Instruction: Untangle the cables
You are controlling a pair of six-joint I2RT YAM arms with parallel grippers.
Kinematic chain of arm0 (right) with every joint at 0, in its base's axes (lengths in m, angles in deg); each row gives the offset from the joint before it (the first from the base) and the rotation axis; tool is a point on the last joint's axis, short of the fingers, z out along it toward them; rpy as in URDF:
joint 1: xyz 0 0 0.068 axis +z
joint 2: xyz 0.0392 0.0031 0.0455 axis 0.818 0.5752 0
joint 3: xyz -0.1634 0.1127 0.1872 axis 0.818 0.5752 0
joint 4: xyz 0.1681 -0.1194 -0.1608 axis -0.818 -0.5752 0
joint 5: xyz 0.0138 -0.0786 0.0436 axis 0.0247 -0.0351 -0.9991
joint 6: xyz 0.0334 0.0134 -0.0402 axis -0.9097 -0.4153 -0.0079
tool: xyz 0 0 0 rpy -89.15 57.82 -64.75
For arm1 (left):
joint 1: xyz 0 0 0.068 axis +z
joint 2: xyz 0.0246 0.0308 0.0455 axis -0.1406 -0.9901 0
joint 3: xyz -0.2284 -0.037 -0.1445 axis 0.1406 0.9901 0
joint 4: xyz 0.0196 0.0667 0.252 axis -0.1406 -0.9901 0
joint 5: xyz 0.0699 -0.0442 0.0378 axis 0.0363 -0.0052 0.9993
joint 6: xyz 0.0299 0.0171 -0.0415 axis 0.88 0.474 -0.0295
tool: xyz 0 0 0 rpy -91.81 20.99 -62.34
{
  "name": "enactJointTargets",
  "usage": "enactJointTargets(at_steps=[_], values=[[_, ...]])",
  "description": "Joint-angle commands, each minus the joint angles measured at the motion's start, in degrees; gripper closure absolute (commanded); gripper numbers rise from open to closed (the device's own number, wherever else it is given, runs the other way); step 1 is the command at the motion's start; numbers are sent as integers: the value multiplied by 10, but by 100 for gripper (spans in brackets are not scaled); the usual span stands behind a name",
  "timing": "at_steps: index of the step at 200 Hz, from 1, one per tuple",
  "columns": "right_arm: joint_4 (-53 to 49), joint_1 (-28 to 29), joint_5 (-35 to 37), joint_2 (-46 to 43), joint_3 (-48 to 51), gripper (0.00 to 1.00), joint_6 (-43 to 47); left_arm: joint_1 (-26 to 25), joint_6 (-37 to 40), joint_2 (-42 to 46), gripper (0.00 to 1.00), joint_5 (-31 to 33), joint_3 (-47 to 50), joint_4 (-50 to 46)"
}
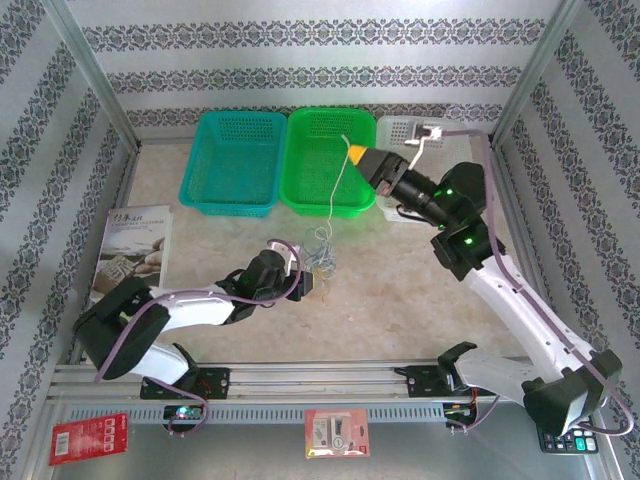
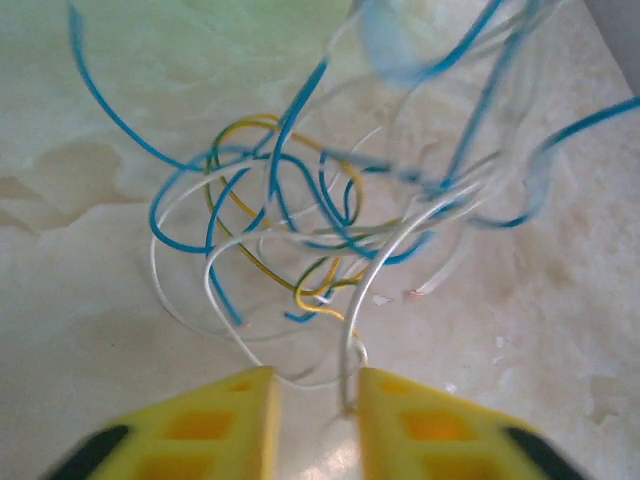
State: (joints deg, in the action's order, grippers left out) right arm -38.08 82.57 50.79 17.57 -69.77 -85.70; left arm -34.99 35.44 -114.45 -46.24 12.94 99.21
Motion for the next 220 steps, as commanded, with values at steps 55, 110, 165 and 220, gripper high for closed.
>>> enactJointTargets(at_steps=[55, 110, 165, 220], values=[[-16, 17, -23, 12, 55, 100, 80, 5, 51, 178, 23, 44, 8, -164], [-20, 29, -28, 14, 64, 100, 97, 11, 95, 241, 16, 39, -40, -190], [-25, 59, -14, 9, 30, 100, 102, 12, 118, 124, 15, 1, -96, -140], [-22, 85, 9, 11, 7, 100, 103, 12, 109, 7, 18, 9, -97, -44]])
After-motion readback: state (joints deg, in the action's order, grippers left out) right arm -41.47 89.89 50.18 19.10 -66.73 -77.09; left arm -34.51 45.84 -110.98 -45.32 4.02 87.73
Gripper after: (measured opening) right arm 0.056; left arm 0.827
